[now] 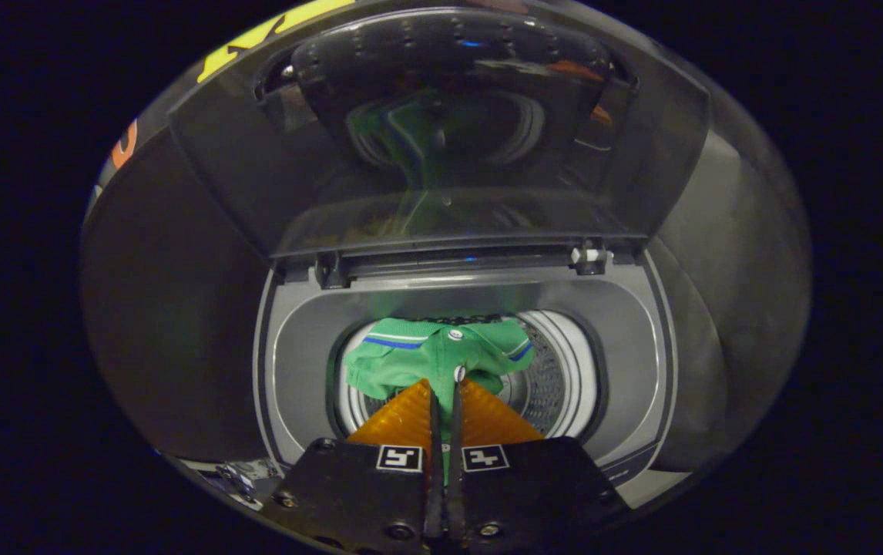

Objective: Put the clothes into the washing machine and then close the washing machine lid.

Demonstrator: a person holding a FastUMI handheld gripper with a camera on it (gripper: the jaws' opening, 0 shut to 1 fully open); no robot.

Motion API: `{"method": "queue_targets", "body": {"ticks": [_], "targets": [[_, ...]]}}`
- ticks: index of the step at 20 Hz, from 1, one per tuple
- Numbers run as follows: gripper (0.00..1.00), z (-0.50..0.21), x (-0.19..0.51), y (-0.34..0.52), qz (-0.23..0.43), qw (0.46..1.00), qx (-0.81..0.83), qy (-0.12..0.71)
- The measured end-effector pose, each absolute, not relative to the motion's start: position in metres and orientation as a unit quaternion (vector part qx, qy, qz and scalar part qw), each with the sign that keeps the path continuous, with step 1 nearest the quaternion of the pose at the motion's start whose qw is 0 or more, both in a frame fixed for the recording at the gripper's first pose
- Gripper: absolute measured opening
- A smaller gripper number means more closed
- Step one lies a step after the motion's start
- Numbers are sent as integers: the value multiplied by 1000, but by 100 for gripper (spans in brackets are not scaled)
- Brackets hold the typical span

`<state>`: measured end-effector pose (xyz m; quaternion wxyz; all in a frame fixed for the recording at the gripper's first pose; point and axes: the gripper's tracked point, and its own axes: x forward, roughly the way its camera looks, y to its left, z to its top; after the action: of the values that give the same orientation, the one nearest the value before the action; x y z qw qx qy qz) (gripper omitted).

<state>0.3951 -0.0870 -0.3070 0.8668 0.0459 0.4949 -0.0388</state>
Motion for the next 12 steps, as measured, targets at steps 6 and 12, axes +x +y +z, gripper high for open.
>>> {"method": "queue_targets", "body": {"ticks": [6,12], "targets": [[9,-336,392,-93,-60,859,56,506],[33,-314,392,-95,-61,873,30,484]]}}
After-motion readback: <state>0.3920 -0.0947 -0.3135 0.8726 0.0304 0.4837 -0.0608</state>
